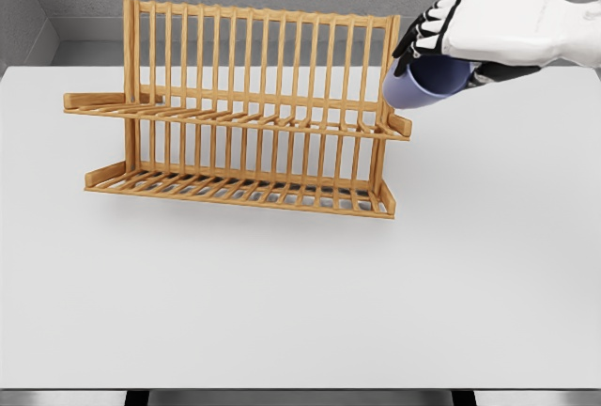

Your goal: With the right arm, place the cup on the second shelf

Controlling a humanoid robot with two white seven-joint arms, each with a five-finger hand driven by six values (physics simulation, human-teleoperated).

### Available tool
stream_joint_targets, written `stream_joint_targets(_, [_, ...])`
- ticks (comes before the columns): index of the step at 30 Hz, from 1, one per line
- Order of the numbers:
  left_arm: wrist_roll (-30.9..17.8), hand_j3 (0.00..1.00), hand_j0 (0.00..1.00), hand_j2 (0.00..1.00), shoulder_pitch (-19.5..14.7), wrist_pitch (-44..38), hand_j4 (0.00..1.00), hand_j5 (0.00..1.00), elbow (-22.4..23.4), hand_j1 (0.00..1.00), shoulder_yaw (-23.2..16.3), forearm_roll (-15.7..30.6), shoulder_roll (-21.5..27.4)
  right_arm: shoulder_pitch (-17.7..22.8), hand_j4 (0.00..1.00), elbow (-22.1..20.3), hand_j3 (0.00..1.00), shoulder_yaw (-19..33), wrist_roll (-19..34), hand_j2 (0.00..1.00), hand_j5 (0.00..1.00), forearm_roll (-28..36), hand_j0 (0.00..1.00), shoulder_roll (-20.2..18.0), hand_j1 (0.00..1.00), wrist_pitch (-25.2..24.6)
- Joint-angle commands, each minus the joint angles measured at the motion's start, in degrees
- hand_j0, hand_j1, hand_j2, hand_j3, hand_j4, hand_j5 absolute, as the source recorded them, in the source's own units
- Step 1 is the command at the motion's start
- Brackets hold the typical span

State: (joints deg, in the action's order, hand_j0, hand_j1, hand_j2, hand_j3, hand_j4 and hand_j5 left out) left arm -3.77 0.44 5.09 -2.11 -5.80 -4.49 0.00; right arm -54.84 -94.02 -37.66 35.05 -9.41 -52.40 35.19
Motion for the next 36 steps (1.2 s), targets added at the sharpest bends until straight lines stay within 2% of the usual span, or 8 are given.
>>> stream_joint_targets(1, [-0.01,1.0,1.0,1.0,0.0,0.0,1.0,1.0,0.0,1.0,0.0,0.01,0.0,0.0,0.67,-0.46,0.67,-0.49,-0.05,0.67,0.67,0.27,0.67,0.72,0.67,-0.19])
stream_joint_targets(11, [-0.01,1.0,1.0,1.0,0.0,0.0,1.0,1.0,0.0,1.0,0.0,0.01,0.0,-0.44,0.67,-0.47,0.67,-0.49,-0.05,0.67,0.67,0.18,0.67,3.45,0.67,-0.91])
stream_joint_targets(28, [-0.01,1.0,1.0,1.0,0.0,0.0,1.0,1.0,0.0,1.0,0.0,0.01,0.0,-0.44,0.69,-0.11,0.69,-5.94,-0.05,0.69,0.69,-0.09,0.69,4.59,0.69,-2.94])
stream_joint_targets(29, [-0.01,1.0,1.0,1.0,0.0,-0.08,1.0,1.0,0.0,1.0,0.0,0.01,0.0,-0.44,0.72,-0.11,0.72,-6.02,-0.05,0.72,0.72,-0.09,0.72,4.68,0.72,-2.94])
stream_joint_targets(31, [-0.01,1.0,1.0,1.0,0.0,0.0,1.0,1.0,0.0,1.0,0.0,0.01,0.0,-0.44,1.0,-0.11,1.0,-6.02,-0.05,1.0,1.0,-0.09,1.0,4.68,1.0,-2.94])
stream_joint_targets(36, [-0.01,1.0,1.0,1.0,0.0,0.0,1.0,1.0,0.0,1.0,0.0,0.01,0.0,-0.7,1.0,-0.29,1.0,-4.97,-0.05,1.0,1.0,-0.09,1.0,4.24,1.0,-2.85])
